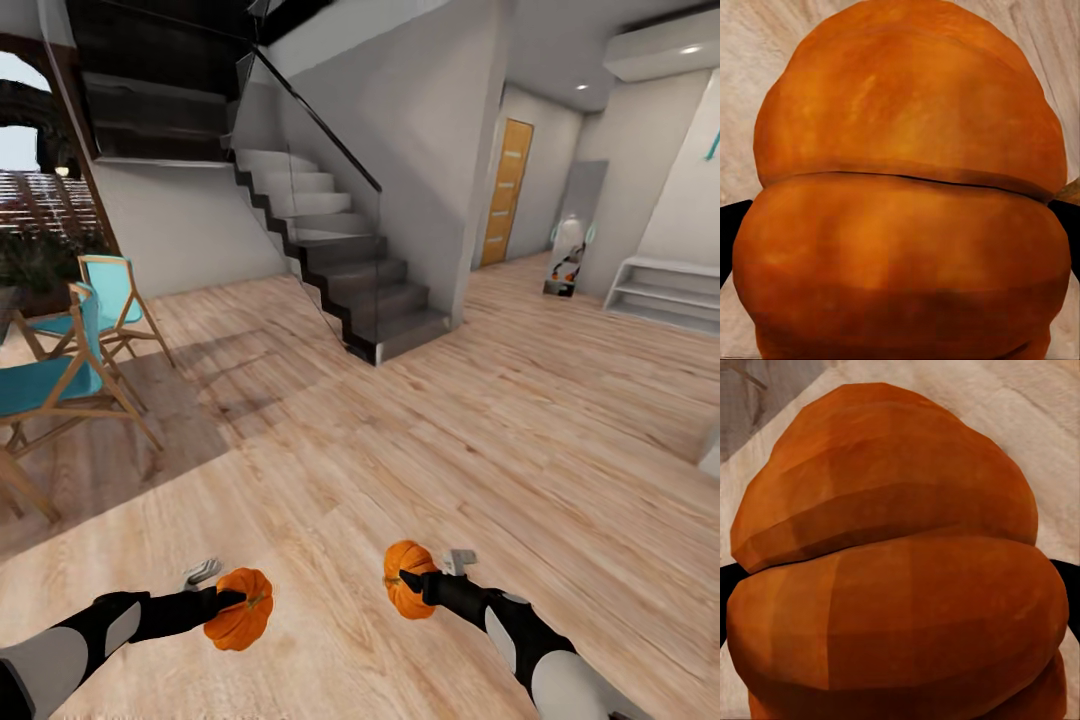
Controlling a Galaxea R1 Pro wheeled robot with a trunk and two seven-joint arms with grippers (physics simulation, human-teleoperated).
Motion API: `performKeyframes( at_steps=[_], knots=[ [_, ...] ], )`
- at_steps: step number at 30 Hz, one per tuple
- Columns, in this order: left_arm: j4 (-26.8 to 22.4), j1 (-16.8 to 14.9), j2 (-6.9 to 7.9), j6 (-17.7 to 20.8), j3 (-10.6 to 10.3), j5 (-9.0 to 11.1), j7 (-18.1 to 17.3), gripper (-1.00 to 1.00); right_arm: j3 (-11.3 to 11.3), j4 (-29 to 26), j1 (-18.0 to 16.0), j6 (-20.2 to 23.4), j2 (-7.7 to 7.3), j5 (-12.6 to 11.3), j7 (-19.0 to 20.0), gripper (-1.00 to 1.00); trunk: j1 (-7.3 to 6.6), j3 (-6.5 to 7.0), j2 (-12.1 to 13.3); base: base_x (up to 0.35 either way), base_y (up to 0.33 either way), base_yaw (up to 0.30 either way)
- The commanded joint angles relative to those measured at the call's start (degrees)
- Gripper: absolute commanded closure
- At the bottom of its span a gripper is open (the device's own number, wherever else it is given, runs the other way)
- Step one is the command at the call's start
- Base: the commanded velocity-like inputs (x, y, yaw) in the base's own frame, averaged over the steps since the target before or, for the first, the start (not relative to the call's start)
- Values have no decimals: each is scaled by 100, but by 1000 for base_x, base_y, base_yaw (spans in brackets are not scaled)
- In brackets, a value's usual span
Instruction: Place each of the two pumpkins and all three candles from the living room inside a cabinet in the living room (use any cabinet), then make sure every cabinet is closed, and position the cauldron so it is next to a table in the living room.
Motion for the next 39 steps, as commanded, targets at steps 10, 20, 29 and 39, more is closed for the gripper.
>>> performKeyframes(
  at_steps=[10, 20, 29, 39],
  knots=[
    [4, 0, -8, 3, 35, 10, 13, 100, -14, -25, 0, 2, -26, -25, 0, 100, -220, 185, 402, 0, 0, 191],
    [4, 0, -10, 3, 35, 10, 16, 100, -14, -17, 0, 2, -15, -20, -3, 100, -440, 405, 803, 0, 0, 243],
    [11, 0, 6, 2, 35, 25, 18, 100, -11, -8, 0, 2, 5, -33, -12, 100, -462, 462, 844, 0, 0, 261],
    [21, 87, -24, -31, 35, 40, 44, 100, -6, 87, 0, -202, 23, -59, -197, 100, -462, 495, 844, 0, 0, 270]
  ],
)
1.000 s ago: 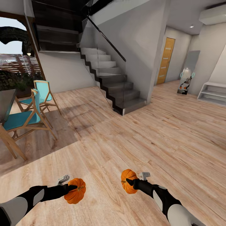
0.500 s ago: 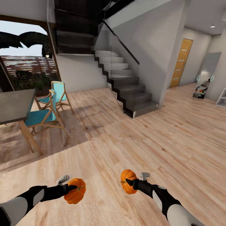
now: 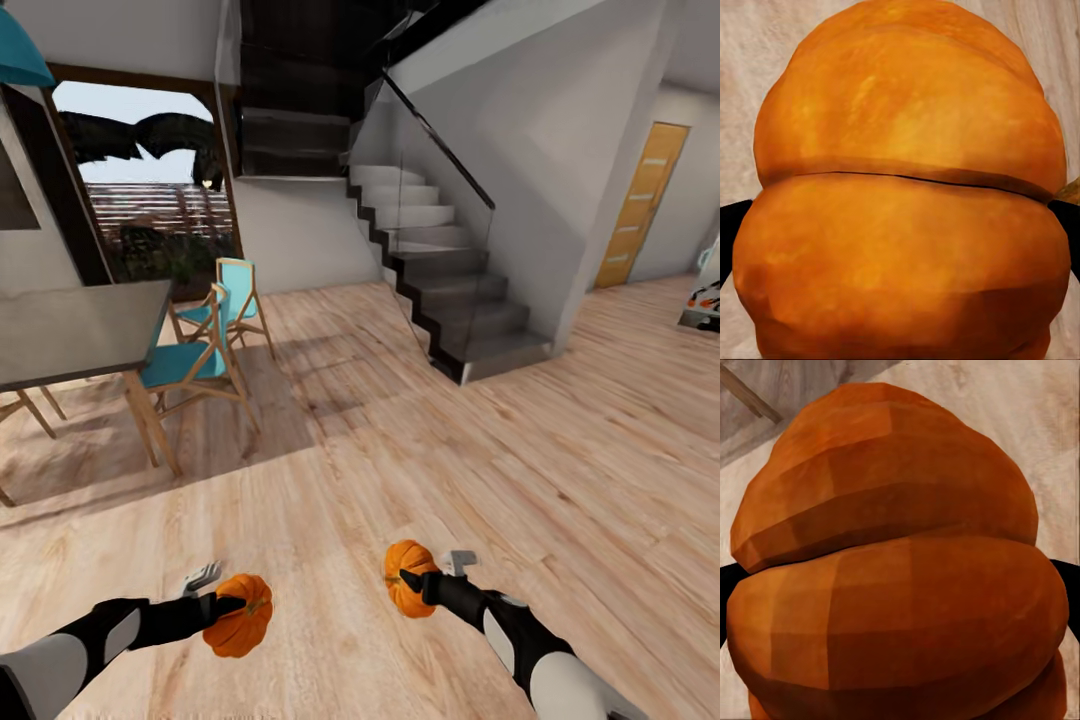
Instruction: Place each of the two pumpkins and all three candles from the living room inside a cabinet in the living room (use any cabinet), then make sure every cabinet is closed, and position the cauldron so it is next to a table in the living room.
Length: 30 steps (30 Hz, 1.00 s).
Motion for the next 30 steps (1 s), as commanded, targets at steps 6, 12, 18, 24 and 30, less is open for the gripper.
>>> performKeyframes(
  at_steps=[6, 12, 18, 24, 30],
  knots=[
    [0, 83, -131, -87, 34, 35, 434, 100, 5, 313, 0, -466, 11, 121, -280, 100, 0, 1, 0, 0, 0, 287],
    [120, 158, -200, -578, 47, 47, 568, 100, 5, 329, 0, -501, 22, 384, -770, 100, 0, 1, 0, 0, 0, 288],
    [270, 177, -285, -895, 52, 47, 572, 100, 5, 340, 0, -504, 22, 394, -849, 100, 0, 1, 0, 0, 0, 288],
    [281, 181, -287, -907, 52, 47, 572, 100, 5, 442, 0, -507, 23, 410, -867, 100, 0, 1, 0, 0, 0, 288],
    [285, 180, -283, -907, 52, 47, 572, 100, 5, 454, 0, -512, 23, 412, -868, 100, 0, 1, 0, 0, 0, 288]
  ],
)
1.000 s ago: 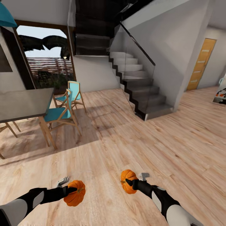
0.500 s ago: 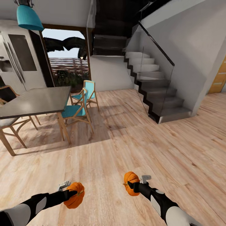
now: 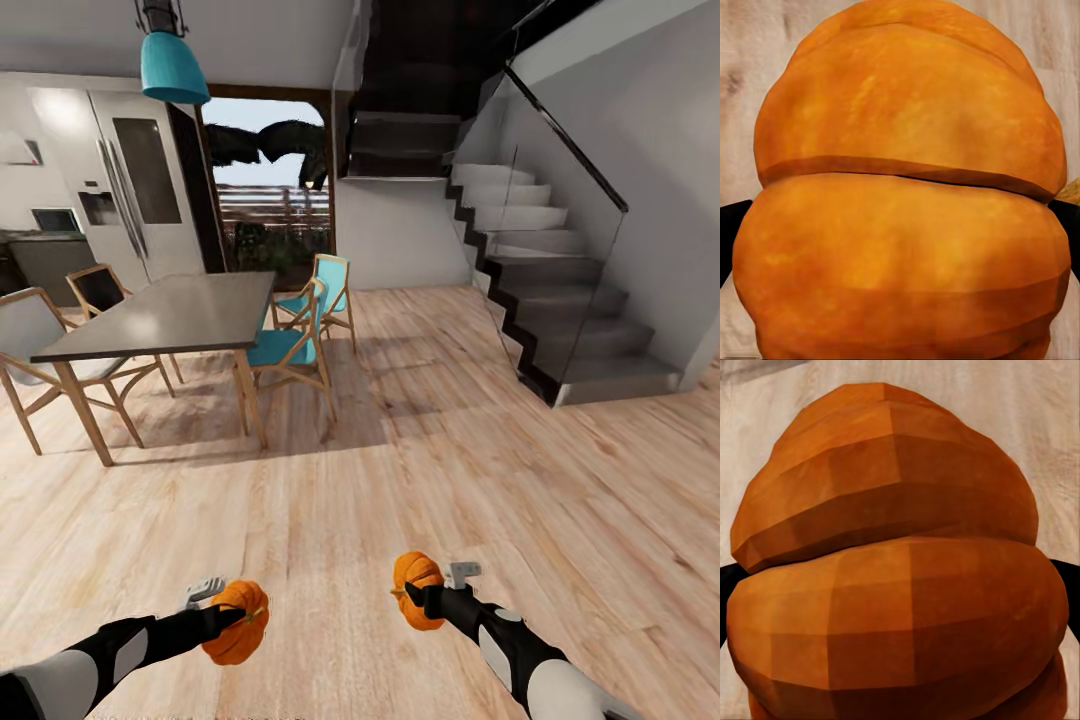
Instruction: Place each of the two pumpkins and all three candles from the living room inside a cabinet in the living room (use any cabinet), then make sure every cabinet is closed, and position the cauldron so it is next to a table in the living room.
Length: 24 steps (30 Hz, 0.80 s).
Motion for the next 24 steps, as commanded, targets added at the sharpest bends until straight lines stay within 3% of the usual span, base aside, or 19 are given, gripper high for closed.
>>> performKeyframes(
  at_steps=[1, 24],
  knots=[
    [-1, 0, 0, 2, 42, 13, 0, 100, -6, 0, -1, 2, 0, -13, 3, 100, 0, 1, 0, 0, 0, 289],
    [11, -2, 0, 2, 50, 13, 2, 100, -6, 18, -1, -1, 0, -11, -5, 100, 0, 1, 0, 0, 0, 289]
  ],
)
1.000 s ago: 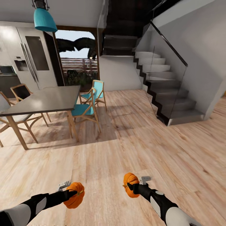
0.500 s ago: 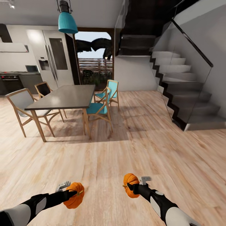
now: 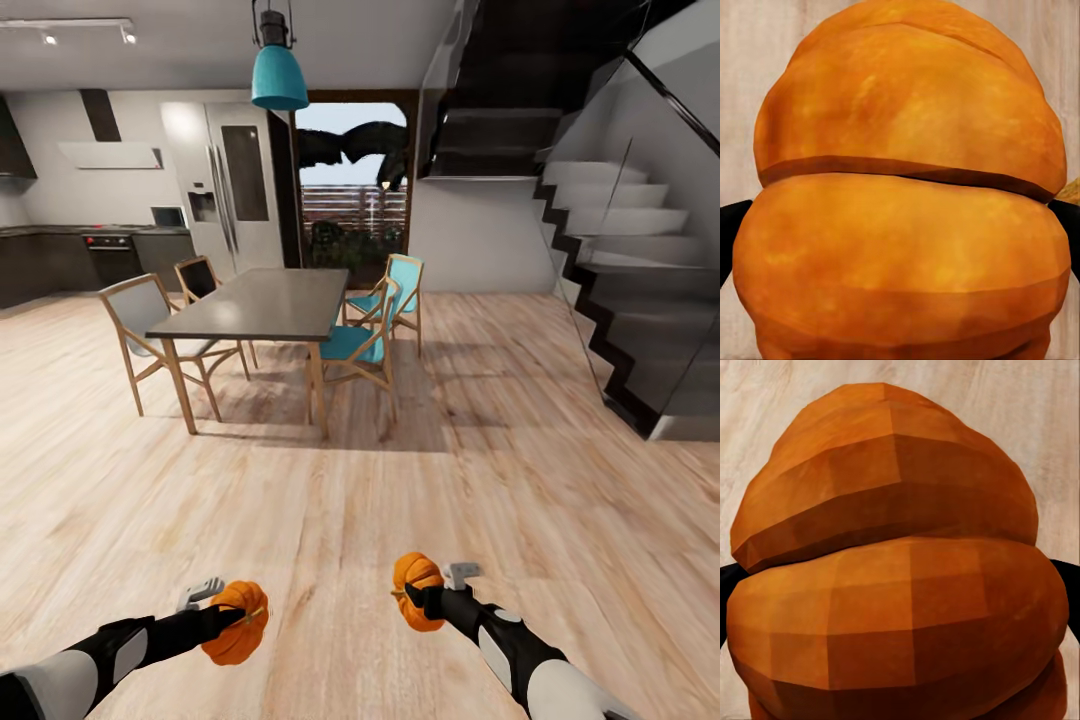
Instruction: Place each of the two pumpkins and all three candles from the living room inside a cabinet in the living room (use any cabinet), then make sure every cabinet is closed, and position the cauldron so it is next to a table in the living room.
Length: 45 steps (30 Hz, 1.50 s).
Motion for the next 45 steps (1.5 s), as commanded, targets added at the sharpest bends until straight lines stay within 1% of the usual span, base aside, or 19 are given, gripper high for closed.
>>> performKeyframes(
  at_steps=[1, 3, 7, 17, 18, 20, 21, 23, 32, 35, 45],
  knots=[
    [-3, 0, 0, 2, 39, 15, 3, 100, -11, 10, -1, 0, 0, -17, 4, 100, 0, 1, 0, 0, 0, 289],
    [-3, -2, 0, 2, 39, 14, 3, 100, -11, 42, -1, -69, 0, -15, 4, 100, 0, 1, 0, 0, 0, 289],
    [-2, -2, 0, 2, 39, 14, 3, 100, -7, 228, -1, -456, 0, -13, -3, 100, 0, 1, 0, 0, 0, 289],
    [-2, -1, 0, 2, 39, 12, 6, 100, -4, 270, -1, -501, 0, -10, -5, 100, 0, 1, 0, 0, 0, 289],
    [-2, 0, 0, 2, 39, 12, 7, 100, -3, 282, -1, -501, 0, 15, -5, 100, 0, 1, 0, 0, 0, 289],
    [-1, -1, 0, 2, 39, 14, 6, 100, -2, 314, -1, -505, 0, 233, -5, 100, 0, -3, 0, 0, 0, 289],
    [-2, 1, 0, 2, 39, 15, 7, 100, -6, 321, -1, -512, 0, 387, -5, 100, 0, -5, 0, 0, 0, 289],
    [-2, -1, 0, 2, 39, 13, 7, 100, -10, 325, -1, -517, 0, 487, -5, 100, 0, -11, 0, 0, 0, 288],
    [-3, 3, 0, 2, 39, 12, 4, 100, -11, 324, -1, -528, 0, 491, -3, 100, 0, -40, 0, 0, 0, 284],
    [-2, 2, 0, 2, 39, 12, 5, 100, -18, 318, -1, -591, -29, 451, 31, 100, 0, -42, 0, 0, 0, 86],
    [-2, 1, 0, 2, 39, 13, 5, 100, -11, 324, -1, -605, 0, 501, 4, 100, 0, -66, 0, 0, 0, 246]
  ],
)
